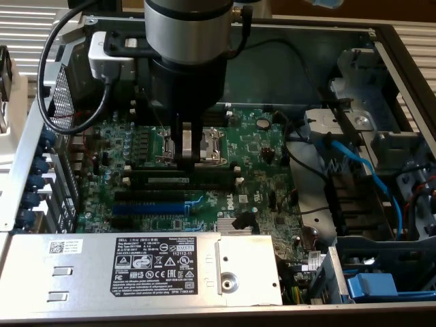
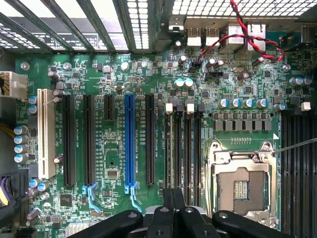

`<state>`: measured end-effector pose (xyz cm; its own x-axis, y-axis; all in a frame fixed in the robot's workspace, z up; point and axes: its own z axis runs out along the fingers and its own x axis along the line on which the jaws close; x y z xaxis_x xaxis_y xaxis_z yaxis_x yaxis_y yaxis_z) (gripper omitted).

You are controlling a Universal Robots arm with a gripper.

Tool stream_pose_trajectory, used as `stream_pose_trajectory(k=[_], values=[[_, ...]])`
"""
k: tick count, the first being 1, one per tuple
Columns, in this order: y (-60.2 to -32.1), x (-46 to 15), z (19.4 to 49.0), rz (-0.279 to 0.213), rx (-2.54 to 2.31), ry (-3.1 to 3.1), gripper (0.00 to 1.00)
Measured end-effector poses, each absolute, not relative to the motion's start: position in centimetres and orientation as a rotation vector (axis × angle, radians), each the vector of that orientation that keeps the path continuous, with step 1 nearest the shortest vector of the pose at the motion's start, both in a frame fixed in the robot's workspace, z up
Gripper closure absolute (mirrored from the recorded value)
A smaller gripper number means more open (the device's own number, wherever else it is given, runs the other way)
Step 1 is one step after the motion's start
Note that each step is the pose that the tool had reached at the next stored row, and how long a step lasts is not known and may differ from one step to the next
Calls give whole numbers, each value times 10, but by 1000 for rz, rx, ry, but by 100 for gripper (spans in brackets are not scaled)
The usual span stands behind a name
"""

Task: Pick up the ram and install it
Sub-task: 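Press down the ram until it locks into place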

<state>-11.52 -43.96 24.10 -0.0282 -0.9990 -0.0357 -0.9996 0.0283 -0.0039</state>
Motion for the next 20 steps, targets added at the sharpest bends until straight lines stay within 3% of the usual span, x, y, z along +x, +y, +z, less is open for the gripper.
stream_pose_trajectory(k=[20], values=[[-437,-113,240,34,-2175,2227,90]])
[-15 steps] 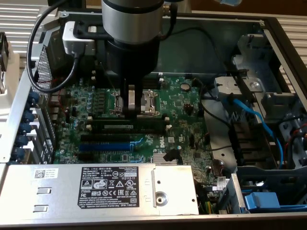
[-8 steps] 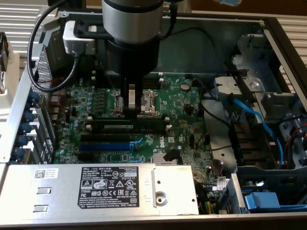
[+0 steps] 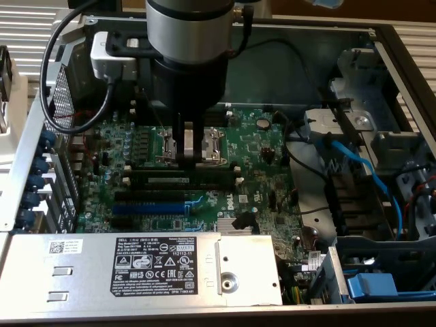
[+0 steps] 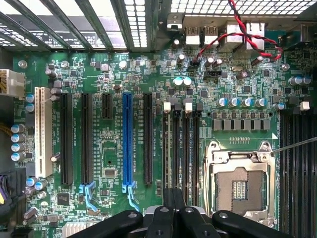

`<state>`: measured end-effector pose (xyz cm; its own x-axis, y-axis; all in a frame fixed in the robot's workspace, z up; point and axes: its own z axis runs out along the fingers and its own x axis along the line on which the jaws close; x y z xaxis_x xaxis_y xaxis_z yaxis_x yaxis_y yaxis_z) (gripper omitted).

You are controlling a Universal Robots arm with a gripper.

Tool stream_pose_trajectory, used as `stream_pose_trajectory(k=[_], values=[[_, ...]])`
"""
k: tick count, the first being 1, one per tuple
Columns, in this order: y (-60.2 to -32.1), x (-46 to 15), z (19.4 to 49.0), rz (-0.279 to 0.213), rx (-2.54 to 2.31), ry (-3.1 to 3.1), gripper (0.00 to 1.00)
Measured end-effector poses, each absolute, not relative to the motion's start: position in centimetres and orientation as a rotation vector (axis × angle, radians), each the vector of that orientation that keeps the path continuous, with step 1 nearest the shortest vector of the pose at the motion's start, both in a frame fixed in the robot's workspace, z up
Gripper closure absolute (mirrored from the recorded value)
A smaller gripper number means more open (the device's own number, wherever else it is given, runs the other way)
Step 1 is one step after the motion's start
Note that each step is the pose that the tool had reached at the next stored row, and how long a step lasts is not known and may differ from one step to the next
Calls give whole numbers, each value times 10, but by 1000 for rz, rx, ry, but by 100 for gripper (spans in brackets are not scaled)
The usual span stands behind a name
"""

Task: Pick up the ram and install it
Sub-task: 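Press down the ram until it locks into place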

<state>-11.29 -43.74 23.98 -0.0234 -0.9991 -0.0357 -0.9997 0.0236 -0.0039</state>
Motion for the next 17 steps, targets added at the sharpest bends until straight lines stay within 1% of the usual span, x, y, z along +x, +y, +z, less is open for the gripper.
stream_pose_trajectory(k=[17], values=[[-437,-112,234,34,-2178,2224,90]])
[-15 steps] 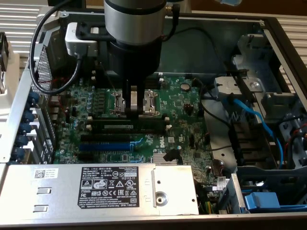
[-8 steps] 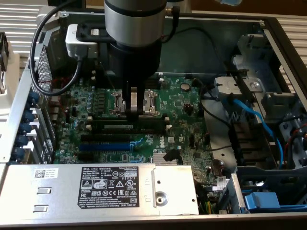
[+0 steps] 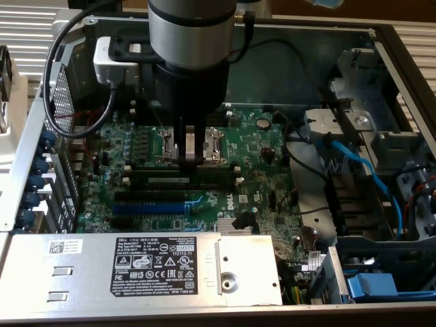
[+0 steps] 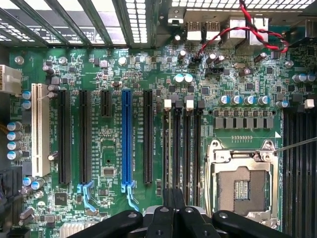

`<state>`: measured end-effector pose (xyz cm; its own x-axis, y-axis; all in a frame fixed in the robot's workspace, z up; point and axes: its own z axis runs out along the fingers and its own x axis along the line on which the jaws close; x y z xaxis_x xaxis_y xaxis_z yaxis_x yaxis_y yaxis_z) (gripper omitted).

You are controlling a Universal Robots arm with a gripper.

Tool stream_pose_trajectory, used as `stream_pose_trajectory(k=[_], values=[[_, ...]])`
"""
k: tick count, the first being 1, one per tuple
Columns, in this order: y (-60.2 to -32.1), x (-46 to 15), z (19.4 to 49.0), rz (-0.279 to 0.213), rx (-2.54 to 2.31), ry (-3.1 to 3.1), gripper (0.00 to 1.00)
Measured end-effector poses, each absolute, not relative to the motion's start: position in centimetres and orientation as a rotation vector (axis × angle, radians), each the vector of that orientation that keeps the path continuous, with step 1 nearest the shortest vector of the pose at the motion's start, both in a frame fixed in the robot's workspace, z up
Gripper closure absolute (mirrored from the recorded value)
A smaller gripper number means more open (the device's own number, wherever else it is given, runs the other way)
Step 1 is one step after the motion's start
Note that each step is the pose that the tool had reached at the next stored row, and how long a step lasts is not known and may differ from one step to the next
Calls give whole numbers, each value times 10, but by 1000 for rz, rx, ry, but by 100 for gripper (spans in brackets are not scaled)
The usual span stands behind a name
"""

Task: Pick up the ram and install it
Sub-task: 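Press down the ram until it locks into place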

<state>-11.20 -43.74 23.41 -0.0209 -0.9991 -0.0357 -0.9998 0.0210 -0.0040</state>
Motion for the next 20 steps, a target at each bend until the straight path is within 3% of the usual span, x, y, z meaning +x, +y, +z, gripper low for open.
stream_pose_trajectory(k=[20], values=[[-436,-112,229,34,-2181,2221,90]])
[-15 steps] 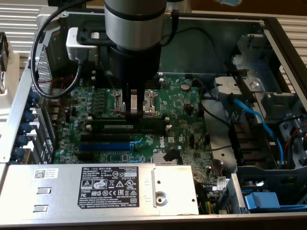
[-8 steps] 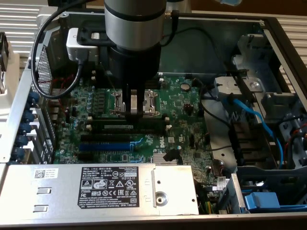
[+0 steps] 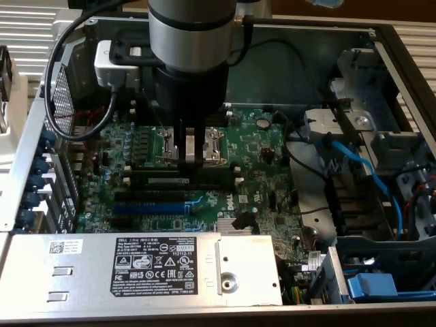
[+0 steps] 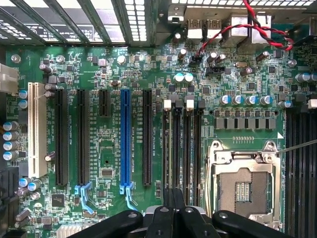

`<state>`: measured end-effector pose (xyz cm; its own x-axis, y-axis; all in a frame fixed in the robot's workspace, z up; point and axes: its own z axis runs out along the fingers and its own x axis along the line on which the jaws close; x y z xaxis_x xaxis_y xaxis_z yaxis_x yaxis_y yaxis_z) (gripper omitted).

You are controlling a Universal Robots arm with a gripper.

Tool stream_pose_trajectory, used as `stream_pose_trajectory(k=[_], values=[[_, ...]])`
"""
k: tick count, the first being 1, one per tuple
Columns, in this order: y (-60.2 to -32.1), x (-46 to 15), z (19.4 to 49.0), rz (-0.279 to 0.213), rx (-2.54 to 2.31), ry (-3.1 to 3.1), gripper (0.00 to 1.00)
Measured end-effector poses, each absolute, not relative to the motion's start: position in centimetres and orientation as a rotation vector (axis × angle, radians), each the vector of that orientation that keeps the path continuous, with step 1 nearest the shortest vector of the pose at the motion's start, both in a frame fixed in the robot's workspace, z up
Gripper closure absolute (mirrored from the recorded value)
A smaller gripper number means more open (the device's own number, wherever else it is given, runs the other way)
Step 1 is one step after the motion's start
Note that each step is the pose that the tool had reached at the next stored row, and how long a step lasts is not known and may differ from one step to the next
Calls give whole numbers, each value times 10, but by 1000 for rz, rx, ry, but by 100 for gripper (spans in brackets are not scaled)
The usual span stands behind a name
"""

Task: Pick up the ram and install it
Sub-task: 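Press down the ram until it locks into place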

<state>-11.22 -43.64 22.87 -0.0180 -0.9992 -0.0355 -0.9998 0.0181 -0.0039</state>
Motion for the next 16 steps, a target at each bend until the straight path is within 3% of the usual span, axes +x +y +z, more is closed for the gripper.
stream_pose_trajectory(k=[16], values=[[-436,-113,226,34,-2186,2218,90]])
